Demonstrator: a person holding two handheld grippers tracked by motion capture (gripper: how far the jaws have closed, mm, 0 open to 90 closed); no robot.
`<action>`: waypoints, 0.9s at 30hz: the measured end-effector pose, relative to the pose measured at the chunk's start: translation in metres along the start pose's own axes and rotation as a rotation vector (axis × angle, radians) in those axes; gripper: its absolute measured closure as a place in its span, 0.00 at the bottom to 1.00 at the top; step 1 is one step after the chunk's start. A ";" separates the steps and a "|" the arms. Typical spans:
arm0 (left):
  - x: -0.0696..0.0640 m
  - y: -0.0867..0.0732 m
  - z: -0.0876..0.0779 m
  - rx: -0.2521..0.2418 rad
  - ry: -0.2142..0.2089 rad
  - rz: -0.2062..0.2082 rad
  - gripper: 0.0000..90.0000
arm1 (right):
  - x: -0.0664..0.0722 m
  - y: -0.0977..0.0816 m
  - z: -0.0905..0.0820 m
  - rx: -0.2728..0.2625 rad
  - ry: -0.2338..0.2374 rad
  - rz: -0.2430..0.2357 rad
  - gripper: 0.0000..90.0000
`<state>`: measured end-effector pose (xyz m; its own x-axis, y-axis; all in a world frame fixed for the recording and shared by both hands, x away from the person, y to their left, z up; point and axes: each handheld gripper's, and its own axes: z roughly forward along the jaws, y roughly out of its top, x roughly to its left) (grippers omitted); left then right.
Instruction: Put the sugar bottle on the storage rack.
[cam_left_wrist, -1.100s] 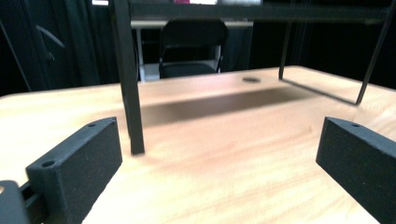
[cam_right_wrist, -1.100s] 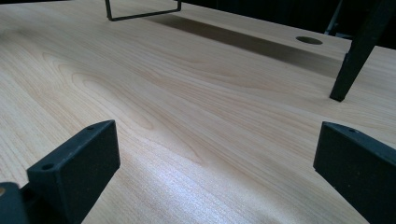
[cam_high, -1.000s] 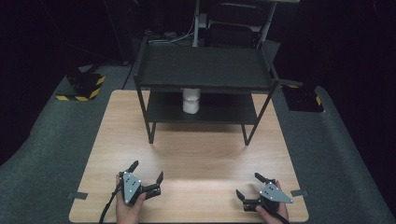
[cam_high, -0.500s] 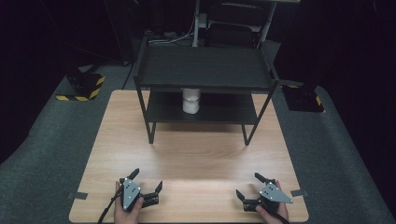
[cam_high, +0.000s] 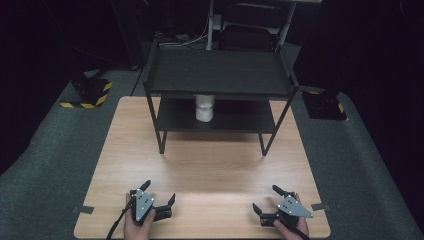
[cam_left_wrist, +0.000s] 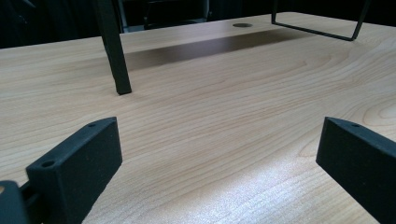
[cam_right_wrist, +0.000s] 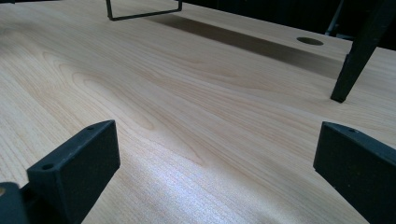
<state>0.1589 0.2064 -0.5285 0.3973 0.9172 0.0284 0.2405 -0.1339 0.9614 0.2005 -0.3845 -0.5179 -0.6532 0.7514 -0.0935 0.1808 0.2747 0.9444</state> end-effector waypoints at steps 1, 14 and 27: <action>0.000 0.000 0.000 0.000 -0.001 -0.002 0.01 | 0.000 0.000 0.000 0.000 0.000 -0.001 0.00; 0.001 -0.001 0.000 -0.008 -0.009 0.005 0.01 | 0.000 0.000 0.000 0.000 -0.001 0.004 0.00; 0.001 -0.001 0.000 -0.008 -0.012 0.010 0.01 | 0.000 0.001 0.001 0.003 -0.003 0.007 0.00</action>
<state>0.1586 0.2073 -0.5296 0.4105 0.9112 0.0352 0.2294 -0.1405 0.9631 0.2011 -0.3837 -0.5175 -0.6498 0.7550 -0.0876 0.1880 0.2714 0.9439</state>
